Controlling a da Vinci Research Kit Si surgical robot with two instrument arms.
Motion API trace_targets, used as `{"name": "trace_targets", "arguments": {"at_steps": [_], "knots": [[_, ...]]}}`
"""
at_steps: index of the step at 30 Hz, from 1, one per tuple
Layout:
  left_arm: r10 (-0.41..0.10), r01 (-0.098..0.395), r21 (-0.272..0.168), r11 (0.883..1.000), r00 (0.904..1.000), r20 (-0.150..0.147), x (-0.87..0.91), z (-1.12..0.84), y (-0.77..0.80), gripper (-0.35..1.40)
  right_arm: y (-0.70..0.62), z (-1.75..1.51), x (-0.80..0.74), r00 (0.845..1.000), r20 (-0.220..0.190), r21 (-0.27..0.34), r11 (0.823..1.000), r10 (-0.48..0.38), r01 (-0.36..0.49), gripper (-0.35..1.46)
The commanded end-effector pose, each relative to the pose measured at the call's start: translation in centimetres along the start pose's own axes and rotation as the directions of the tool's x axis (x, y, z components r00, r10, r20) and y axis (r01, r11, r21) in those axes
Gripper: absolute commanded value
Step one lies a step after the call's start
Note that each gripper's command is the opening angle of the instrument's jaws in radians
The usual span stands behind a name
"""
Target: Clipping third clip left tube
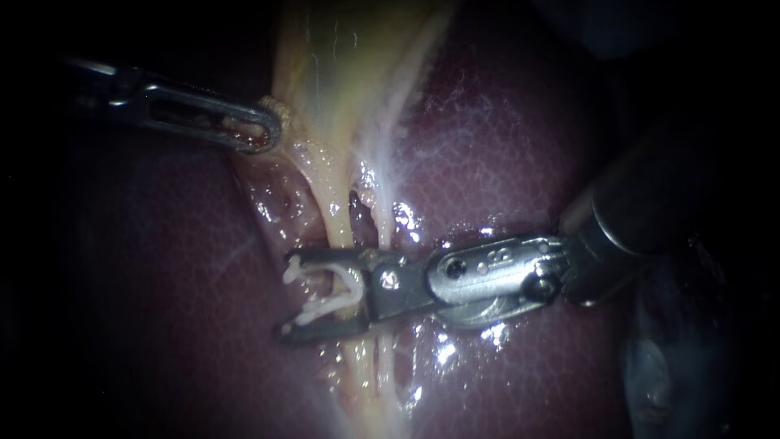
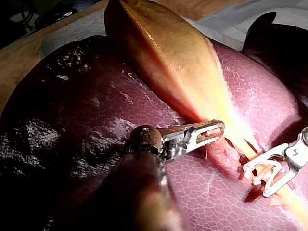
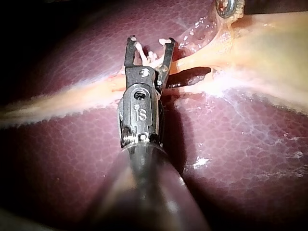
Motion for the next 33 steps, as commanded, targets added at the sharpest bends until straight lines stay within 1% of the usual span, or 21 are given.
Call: {"name": "trace_targets", "arguments": {"at_steps": [1,5,9,12,16,19,21,25,31,33], "knots": [[0.000,0.000,0.000,1.000,1.0000,0.000,0.00,0.00,0.00,-0.35,0.00,0.00,0.00,1.000,0.000,0.000,1.000,-0.001,0.001,0.48],[0.000,0.000,0.001,1.000,1.0000,0.000,0.00,-0.01,0.00,-0.35,-0.02,-0.03,0.02,1.000,-0.001,0.002,1.000,0.006,-0.006,0.48],[0.000,0.000,0.001,1.000,1.0000,0.000,0.00,-0.02,0.00,-0.35,-0.07,-0.16,0.10,1.000,-0.003,0.010,1.000,0.021,-0.021,0.48],[0.000,0.000,0.002,1.000,1.0000,-0.001,0.00,-0.03,0.00,-0.35,-0.10,-0.32,0.20,0.999,-0.005,0.017,0.999,0.039,-0.039,0.48],[-0.001,0.001,0.004,1.000,1.0000,-0.001,-0.01,-0.06,0.01,-0.35,-0.09,-0.58,0.31,0.999,-0.008,0.017,0.999,0.048,-0.048,0.49],[-0.001,0.001,0.006,1.000,1.0000,-0.002,-0.02,-0.09,0.01,-0.35,-0.06,-0.74,0.34,0.998,-0.012,0.012,0.998,0.054,-0.054,0.49],[-0.002,0.002,0.007,1.000,1.0000,-0.002,-0.03,-0.10,0.01,-0.35,-0.05,-0.82,0.34,0.998,-0.012,0.014,0.998,0.056,-0.056,0.48],[-0.002,0.002,0.007,1.000,1.0000,-0.002,-0.03,-0.10,0.01,-0.35,0.01,-0.89,0.27,0.998,-0.012,0.016,0.998,0.067,-0.067,0.48],[-0.001,0.001,0.007,1.000,1.0000,-0.002,-0.02,-0.11,0.01,-0.35,0.13,-0.85,0.09,0.994,-0.011,0.013,0.994,0.109,-0.109,0.49],[-0.001,0.001,0.007,1.000,1.0000,-0.002,-0.02,-0.11,0.01,-0.35,0.16,-0.81,0.02,0.989,-0.022,0.012,0.989,0.146,-0.146,0.49]]}}
